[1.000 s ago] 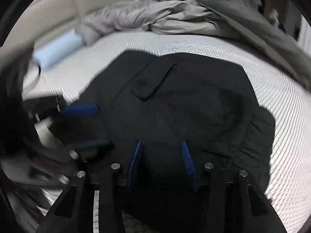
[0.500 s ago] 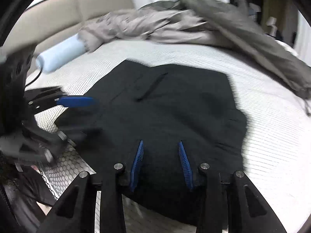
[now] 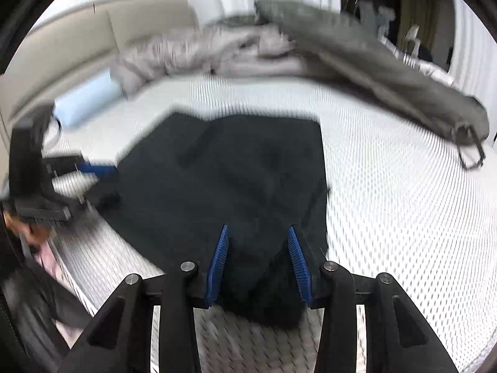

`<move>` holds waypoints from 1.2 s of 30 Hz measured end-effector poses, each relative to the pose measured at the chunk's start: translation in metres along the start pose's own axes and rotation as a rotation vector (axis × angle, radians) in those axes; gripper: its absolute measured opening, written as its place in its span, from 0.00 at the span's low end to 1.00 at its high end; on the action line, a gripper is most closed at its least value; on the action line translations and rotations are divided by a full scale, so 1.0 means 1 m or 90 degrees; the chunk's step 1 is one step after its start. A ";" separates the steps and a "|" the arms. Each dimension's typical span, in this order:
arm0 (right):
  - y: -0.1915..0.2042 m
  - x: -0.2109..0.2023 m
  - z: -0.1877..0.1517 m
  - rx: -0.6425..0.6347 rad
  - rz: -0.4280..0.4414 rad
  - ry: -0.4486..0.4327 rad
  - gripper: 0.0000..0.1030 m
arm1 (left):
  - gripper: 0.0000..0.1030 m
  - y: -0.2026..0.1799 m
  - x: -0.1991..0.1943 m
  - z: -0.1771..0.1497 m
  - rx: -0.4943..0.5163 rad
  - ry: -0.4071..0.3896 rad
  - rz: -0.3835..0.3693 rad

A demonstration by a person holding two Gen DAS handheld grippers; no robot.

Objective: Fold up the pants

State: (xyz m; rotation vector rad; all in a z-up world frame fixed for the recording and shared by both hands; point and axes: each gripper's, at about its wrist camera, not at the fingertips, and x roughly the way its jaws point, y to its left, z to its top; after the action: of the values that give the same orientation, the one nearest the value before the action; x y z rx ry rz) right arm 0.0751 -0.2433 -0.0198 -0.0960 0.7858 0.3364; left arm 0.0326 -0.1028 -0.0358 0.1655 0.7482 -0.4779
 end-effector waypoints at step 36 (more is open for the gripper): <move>-0.018 0.060 0.036 0.050 -0.039 0.072 0.27 | 0.52 0.072 0.061 0.048 -0.152 0.051 0.063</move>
State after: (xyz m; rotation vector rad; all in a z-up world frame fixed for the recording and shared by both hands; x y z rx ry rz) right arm 0.1448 -0.2368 -0.0371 -0.0660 0.9046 0.2443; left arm 0.1345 -0.0764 -0.0447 -0.0018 0.8650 -0.2856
